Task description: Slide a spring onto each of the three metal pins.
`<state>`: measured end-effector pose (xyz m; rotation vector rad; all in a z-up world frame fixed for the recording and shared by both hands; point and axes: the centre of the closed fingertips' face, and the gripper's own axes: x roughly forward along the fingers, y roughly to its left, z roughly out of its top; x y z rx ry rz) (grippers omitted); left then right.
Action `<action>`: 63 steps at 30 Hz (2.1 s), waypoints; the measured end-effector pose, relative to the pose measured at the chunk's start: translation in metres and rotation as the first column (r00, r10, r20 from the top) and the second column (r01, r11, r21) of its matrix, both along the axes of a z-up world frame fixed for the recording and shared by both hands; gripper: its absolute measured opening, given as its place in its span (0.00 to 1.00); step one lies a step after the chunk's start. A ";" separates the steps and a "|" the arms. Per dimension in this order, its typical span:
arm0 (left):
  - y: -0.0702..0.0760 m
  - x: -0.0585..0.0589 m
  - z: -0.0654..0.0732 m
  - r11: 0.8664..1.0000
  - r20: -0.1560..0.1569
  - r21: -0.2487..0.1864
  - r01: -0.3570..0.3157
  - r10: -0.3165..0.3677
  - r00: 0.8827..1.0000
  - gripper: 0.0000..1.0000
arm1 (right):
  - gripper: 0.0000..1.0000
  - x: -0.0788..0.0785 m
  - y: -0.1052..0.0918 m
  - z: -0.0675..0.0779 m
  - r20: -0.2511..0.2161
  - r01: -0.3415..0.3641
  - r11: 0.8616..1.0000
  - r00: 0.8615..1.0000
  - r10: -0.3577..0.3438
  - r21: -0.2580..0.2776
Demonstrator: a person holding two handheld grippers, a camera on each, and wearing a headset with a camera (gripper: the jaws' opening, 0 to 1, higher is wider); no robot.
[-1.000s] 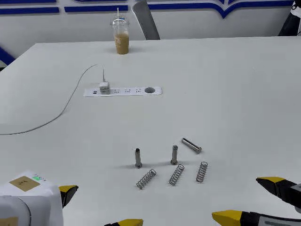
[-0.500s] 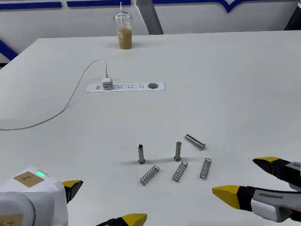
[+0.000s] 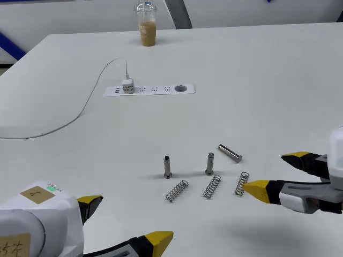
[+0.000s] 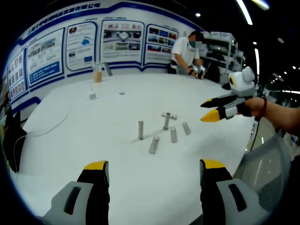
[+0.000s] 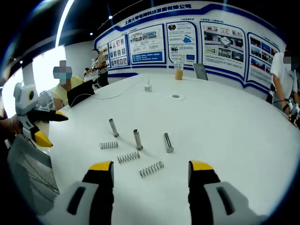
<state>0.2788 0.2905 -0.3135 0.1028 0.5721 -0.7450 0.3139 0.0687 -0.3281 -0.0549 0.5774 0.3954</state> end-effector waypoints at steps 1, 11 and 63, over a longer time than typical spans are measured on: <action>-0.001 0.000 0.001 1.000 0.003 -0.006 -0.002 0.002 1.000 0.81 | 0.65 0.002 0.000 -0.001 0.001 0.000 1.000 1.000 0.000 0.000; -0.003 0.000 -0.005 1.000 -0.005 0.005 0.012 -0.012 1.000 0.80 | 0.59 0.028 -0.001 -0.008 0.009 -0.002 1.000 1.000 0.002 0.004; -0.004 0.009 -0.021 1.000 -0.021 0.012 0.023 -0.023 1.000 0.74 | 0.21 0.122 0.012 -0.067 -0.048 -0.030 0.998 0.998 0.028 -0.048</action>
